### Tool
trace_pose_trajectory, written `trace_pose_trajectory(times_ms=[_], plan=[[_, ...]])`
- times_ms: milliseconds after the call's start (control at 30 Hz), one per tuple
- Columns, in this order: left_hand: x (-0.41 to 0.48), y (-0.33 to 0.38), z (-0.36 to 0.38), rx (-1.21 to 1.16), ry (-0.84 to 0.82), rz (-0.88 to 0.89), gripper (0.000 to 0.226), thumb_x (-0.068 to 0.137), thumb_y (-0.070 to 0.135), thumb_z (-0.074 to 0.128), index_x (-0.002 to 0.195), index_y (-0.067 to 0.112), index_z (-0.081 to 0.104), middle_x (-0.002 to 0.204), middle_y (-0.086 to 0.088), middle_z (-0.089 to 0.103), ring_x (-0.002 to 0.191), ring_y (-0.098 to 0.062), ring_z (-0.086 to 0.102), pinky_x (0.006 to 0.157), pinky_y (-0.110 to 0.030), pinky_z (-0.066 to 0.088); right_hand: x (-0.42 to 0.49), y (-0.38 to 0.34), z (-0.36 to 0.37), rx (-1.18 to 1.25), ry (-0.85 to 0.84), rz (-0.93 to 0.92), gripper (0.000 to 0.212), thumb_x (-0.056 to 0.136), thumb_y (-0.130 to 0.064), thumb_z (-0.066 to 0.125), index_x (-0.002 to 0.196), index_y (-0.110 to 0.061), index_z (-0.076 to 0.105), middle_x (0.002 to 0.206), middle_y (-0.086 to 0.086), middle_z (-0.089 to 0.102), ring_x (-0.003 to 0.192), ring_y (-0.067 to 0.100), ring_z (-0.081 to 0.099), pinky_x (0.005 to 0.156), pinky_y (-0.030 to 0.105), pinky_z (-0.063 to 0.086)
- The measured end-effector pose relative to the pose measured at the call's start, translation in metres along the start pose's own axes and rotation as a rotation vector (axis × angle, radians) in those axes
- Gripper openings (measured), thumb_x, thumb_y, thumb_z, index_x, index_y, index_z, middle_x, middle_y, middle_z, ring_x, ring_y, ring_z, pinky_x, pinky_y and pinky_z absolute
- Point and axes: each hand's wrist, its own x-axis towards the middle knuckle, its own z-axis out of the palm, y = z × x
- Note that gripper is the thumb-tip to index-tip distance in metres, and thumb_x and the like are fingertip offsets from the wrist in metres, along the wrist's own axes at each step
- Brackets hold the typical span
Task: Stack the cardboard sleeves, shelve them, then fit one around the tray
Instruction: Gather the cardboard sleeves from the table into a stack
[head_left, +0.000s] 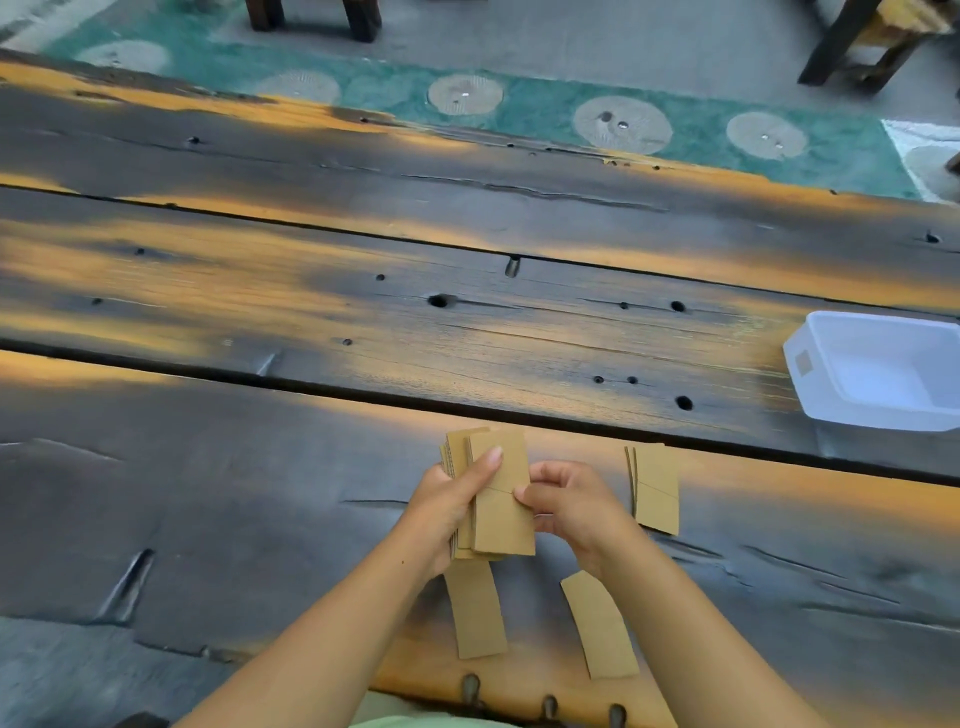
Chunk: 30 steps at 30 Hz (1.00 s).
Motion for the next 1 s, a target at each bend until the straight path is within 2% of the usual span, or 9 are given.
trace_pose_trajectory(times_ms=[133,233,400,533,633,733,867,933,1000], plan=[[-0.007,0.003,-0.012,0.03,-0.099,-0.02,0.063,0.061,0.05,0.088,0.107,0.009,0.074,0.098,-0.019,0.08,0.085,-0.033,0.077,0.075,-0.049,0.063,-0.016,0.0,0.024,-0.059,0.084,-0.031,0.018,0.094,0.001,0.057,0.101,-0.003,0.073,0.091,0.011,0.076,0.081,0.021,0.072,0.077,0.037,0.059],[-0.016,0.0,-0.02,0.019,-0.134,-0.02,0.061,0.054,0.048,0.091,0.098,0.009,0.076,0.088,-0.018,0.079,0.076,-0.031,0.076,0.068,-0.043,0.062,-0.028,0.005,0.044,-0.076,0.134,-0.047,0.021,0.094,0.001,0.056,0.107,0.003,0.072,0.098,0.018,0.076,0.084,0.023,0.071,0.083,0.042,0.059],[-0.022,-0.002,-0.027,0.032,-0.182,-0.005,0.041,0.064,0.035,0.088,0.092,0.008,0.075,0.081,-0.018,0.076,0.066,-0.028,0.073,0.066,-0.041,0.061,-0.042,0.009,0.06,-0.124,0.178,-0.112,0.02,0.095,-0.003,0.058,0.104,0.003,0.075,0.091,0.011,0.077,0.075,0.014,0.072,0.069,0.024,0.058],[-0.023,-0.005,-0.019,0.06,-0.188,0.003,0.046,0.063,0.031,0.087,0.099,0.006,0.074,0.084,-0.019,0.076,0.066,-0.028,0.073,0.065,-0.041,0.06,-0.048,0.01,0.055,-0.233,0.233,-0.15,0.02,0.095,-0.009,0.06,0.103,-0.004,0.078,0.097,0.015,0.079,0.096,0.029,0.075,0.089,0.044,0.059],[-0.02,-0.007,-0.006,0.078,-0.191,0.016,0.057,0.063,0.031,0.086,0.111,0.003,0.07,0.092,-0.023,0.076,0.071,-0.029,0.072,0.066,-0.041,0.059,-0.048,0.008,0.042,-0.327,0.261,-0.156,0.018,0.094,-0.012,0.061,0.1,-0.004,0.076,0.099,0.024,0.076,0.098,0.036,0.073,0.09,0.051,0.058],[-0.012,-0.01,0.016,0.083,-0.189,0.019,0.06,0.067,0.027,0.083,0.119,0.001,0.068,0.107,-0.031,0.074,0.077,-0.032,0.071,0.065,-0.039,0.059,-0.046,0.007,0.019,-0.342,0.319,-0.153,0.016,0.092,-0.015,0.063,0.101,-0.008,0.074,0.098,0.022,0.076,0.097,0.034,0.072,0.087,0.047,0.058],[-0.002,-0.019,0.05,0.059,-0.199,-0.01,0.044,0.079,0.022,0.075,0.118,0.002,0.07,0.099,-0.023,0.076,0.074,-0.027,0.073,0.063,-0.037,0.061,-0.043,0.01,-0.023,-0.37,0.33,-0.149,0.018,0.089,-0.02,0.069,0.105,-0.011,0.072,0.082,0.006,0.069,0.089,0.025,0.072,0.088,0.044,0.059],[0.005,-0.027,0.068,0.06,-0.18,-0.043,0.047,0.075,0.025,0.075,0.117,0.005,0.07,0.107,-0.026,0.076,0.081,-0.031,0.071,0.068,-0.042,0.059,-0.041,0.015,-0.048,-0.383,0.312,-0.148,0.015,0.088,-0.022,0.071,0.101,-0.016,0.074,0.076,-0.003,0.065,0.075,0.011,0.067,0.076,0.032,0.059],[0.016,-0.036,0.086,0.058,-0.125,-0.066,0.044,0.081,0.022,0.075,0.121,0.004,0.068,0.114,-0.03,0.073,0.084,-0.033,0.071,0.07,-0.042,0.059,-0.035,0.025,-0.075,-0.353,0.3,-0.138,0.01,0.088,-0.022,0.071,0.097,-0.02,0.074,0.072,-0.01,0.066,0.068,0.0,0.063,0.063,0.015,0.05]])
